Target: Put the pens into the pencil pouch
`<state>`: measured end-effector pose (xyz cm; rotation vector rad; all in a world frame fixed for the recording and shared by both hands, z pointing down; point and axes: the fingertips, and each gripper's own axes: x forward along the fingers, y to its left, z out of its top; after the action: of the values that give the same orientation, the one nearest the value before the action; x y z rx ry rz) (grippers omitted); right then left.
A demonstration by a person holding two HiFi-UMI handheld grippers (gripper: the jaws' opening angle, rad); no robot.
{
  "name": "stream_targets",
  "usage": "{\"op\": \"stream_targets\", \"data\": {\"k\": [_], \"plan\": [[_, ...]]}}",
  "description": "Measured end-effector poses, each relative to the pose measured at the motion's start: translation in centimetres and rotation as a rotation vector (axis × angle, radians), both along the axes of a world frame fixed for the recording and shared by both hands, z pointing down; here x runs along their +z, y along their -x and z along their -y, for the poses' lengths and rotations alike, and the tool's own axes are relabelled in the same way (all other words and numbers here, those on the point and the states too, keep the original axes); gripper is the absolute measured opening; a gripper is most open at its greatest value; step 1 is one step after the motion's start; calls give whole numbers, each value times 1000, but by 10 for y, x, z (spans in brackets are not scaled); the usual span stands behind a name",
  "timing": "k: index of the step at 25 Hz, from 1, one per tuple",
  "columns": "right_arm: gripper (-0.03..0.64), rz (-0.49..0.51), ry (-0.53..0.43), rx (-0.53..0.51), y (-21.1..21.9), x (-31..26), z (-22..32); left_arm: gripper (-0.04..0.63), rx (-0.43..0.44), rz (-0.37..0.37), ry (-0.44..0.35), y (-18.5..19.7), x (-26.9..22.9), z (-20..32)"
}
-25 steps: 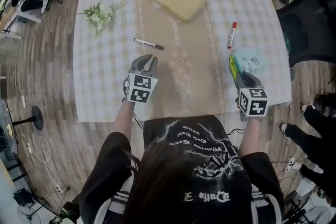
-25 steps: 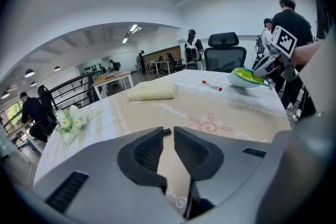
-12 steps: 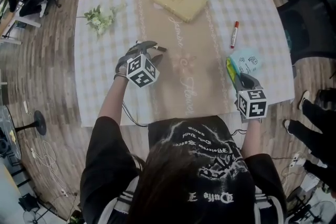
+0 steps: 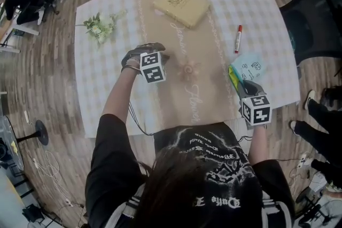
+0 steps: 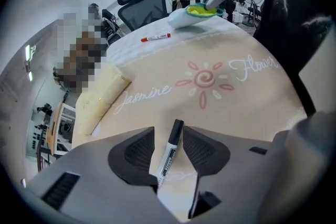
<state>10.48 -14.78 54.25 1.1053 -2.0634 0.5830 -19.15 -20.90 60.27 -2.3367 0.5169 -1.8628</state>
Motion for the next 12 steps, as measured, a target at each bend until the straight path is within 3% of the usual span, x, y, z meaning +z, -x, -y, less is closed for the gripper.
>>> {"op": "stream_targets", "data": {"k": [10, 12], "plan": [[41, 3, 12, -32, 6, 3, 2, 174, 27, 61, 181, 5, 20, 2], [41, 11, 22, -61, 12, 5, 0, 121, -7, 36, 239, 5, 21, -1]]}}
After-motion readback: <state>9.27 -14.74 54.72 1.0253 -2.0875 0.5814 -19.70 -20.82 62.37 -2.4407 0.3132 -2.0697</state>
